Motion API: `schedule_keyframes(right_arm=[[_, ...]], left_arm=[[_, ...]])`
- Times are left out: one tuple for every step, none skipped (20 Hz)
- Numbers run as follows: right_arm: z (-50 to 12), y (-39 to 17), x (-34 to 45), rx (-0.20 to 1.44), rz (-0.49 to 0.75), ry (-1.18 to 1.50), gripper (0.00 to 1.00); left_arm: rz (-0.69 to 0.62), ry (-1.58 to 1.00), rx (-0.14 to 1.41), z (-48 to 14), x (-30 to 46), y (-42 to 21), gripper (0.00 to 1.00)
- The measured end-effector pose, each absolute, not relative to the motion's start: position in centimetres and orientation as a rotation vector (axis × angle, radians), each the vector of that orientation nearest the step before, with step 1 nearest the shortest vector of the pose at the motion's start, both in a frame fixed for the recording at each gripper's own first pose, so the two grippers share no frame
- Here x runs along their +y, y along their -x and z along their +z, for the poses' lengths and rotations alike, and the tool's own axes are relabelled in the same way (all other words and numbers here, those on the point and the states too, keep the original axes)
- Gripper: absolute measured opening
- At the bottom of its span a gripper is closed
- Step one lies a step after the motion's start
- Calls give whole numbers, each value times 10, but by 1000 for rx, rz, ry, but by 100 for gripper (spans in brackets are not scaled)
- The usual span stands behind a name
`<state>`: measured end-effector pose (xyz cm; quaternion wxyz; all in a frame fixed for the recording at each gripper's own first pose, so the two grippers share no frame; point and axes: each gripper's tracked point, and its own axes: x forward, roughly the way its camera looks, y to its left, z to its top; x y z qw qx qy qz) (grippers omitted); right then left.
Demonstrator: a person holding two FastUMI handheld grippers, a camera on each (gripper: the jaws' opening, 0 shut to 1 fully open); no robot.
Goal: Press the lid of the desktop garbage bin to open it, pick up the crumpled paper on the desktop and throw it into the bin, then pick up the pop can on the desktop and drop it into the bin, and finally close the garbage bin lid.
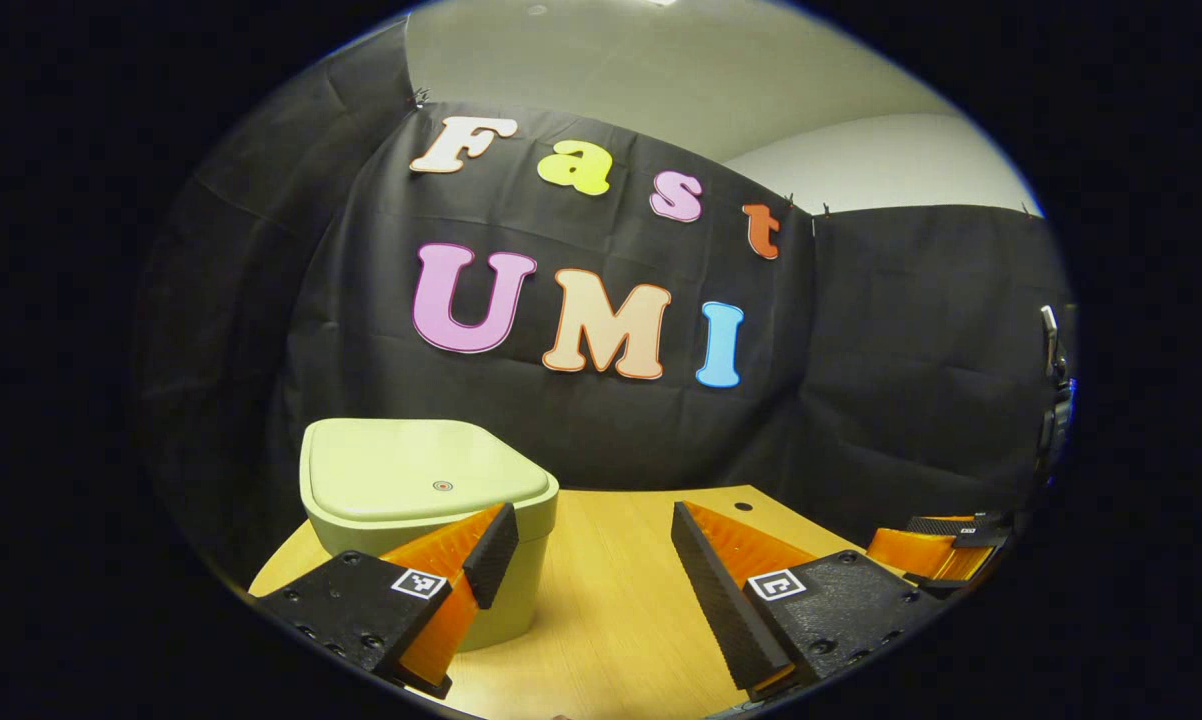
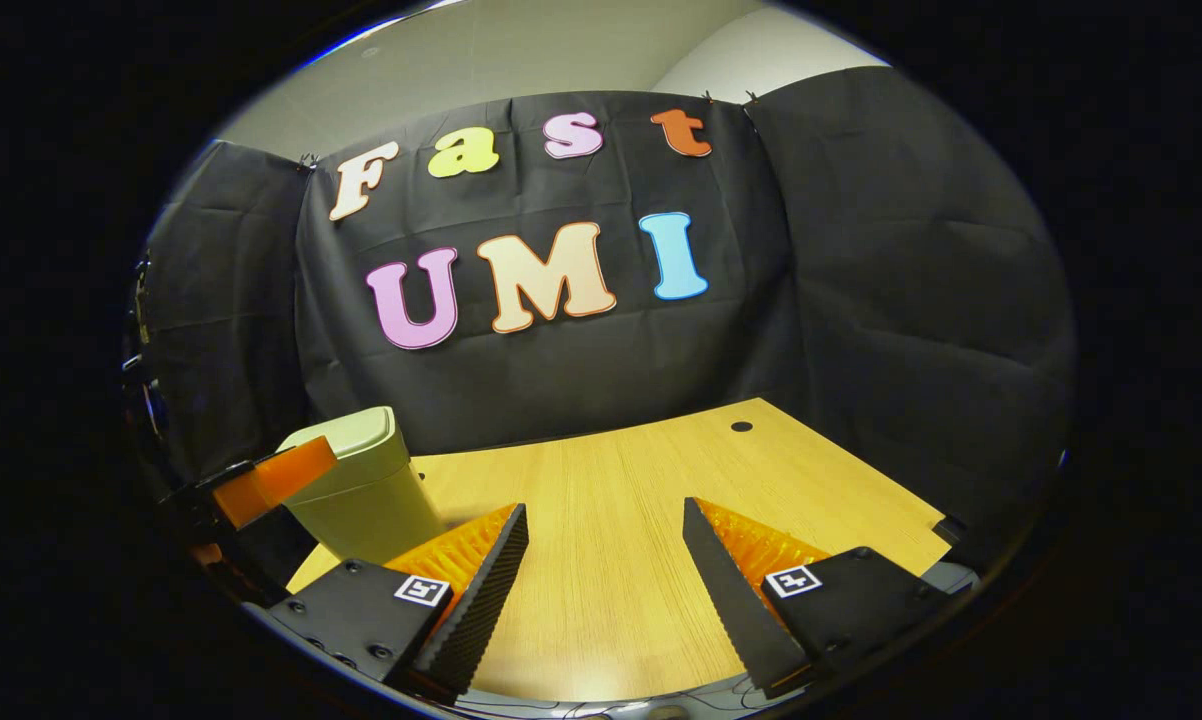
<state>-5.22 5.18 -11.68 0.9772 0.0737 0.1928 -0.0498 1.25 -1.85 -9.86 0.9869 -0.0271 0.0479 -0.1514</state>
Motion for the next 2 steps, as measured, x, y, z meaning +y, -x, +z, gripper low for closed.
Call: schedule_keyframes(right_arm=[[-116, 53, 53, 387, -103, -158, 98], [-114, 54, 54, 384, -104, -175, 98]], left_arm=[[-312, 46, 95, -98, -18, -12, 93], [-316, 32, 91, -98, -18, -11, 93]])
